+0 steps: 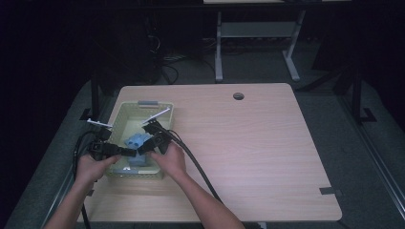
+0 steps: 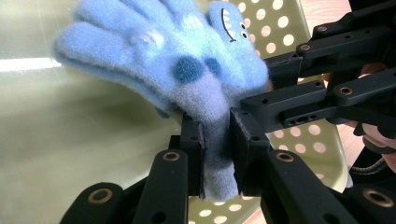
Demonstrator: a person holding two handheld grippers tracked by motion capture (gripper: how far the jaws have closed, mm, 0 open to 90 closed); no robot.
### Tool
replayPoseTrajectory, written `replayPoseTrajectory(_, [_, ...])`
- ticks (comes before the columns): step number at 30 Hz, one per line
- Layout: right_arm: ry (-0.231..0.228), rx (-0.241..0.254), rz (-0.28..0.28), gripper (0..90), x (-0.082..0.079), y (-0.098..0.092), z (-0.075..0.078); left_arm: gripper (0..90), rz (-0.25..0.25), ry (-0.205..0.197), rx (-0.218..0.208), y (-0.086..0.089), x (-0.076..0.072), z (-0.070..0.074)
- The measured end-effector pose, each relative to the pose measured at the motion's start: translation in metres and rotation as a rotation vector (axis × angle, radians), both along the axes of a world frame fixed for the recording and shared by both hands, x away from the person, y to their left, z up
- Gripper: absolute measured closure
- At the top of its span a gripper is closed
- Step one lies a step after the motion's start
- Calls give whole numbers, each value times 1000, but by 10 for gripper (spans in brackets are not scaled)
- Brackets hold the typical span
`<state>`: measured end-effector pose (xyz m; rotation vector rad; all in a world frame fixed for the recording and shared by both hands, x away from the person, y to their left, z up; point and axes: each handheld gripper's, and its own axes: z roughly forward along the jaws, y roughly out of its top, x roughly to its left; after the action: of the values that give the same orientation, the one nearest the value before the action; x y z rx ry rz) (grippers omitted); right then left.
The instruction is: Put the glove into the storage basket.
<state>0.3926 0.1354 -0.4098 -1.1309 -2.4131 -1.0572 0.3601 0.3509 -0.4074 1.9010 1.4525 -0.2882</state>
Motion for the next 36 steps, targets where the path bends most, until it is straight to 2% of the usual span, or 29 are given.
replayPoseTrajectory(3, [-4, -15, 1, 710, 0, -1, 2, 762, 3, 3, 8, 0, 0, 0])
replayPoseTrajectory(6, [1, -15, 1, 723, 1, -3, 5, 764, 12, 21, 35, -3, 3, -3])
replayPoseTrajectory(8, [-10, -29, 2, 723, 1, -3, 7, 765, 14, 27, 65, -8, 5, -3])
replayPoseTrajectory(10, [-29, -47, 14, 724, -1, -3, 9, 764, -4, 41, 118, -15, 8, -4])
replayPoseTrajectory(11, [-29, -47, 14, 724, -1, -3, 9, 764, -4, 41, 118, -15, 8, -4])
replayPoseTrajectory(13, [-26, -37, 10, 724, -1, -5, 11, 764, -4, 52, 164, -19, 10, -6])
replayPoseTrajectory(14, [-29, -35, 9, 724, -1, -5, 12, 764, 15, 63, 157, -22, 10, -7])
replayPoseTrajectory(15, [-36, -33, 11, 722, -2, -7, 14, 761, 12, 69, 182, -23, 11, -8])
replayPoseTrajectory(17, [-36, -29, 13, 721, -2, -8, 15, 758, 11, 73, 192, -24, 11, -8])
replayPoseTrajectory(20, [-41, -23, 14, 717, -3, -11, 18, 688, 20, 69, 215, -25, 11, -5])
replayPoseTrajectory(21, [-45, -20, 12, 716, -3, -11, 19, 688, 13, 66, 241, -23, 12, -3])
replayPoseTrajectory(23, [-46, -11, 10, 712, -3, -14, 21, 631, 38, 62, 238, -22, 12, 0])
replayPoseTrajectory(24, [-50, -10, 8, 708, -3, -15, 23, 606, 35, 59, 251, -20, 12, 2])
replayPoseTrajectory(26, [-51, -5, 8, 690, -3, -18, 24, 598, 50, 47, 257, -16, 12, 5])
replayPoseTrajectory(28, [-41, -2, 14, 678, -3, -22, 27, 641, 70, 41, 252, -12, 12, 8])
replayPoseTrajectory(30, [-45, 0, 14, 679, -4, -24, 28, 704, 65, 34, 250, -12, 12, 9])
replayPoseTrajectory(31, [-45, 0, 14, 679, -4, -24, 28, 704, 81, 24, 239, -13, 12, 9])
replayPoseTrajectory(32, [-47, 1, 13, 679, -4, -27, 29, 753, 72, 18, 252, -13, 12, 10])
replayPoseTrajectory(36, [-51, 10, 9, 681, -4, -30, 32, 768, 57, 38, 288, -23, 15, 5])
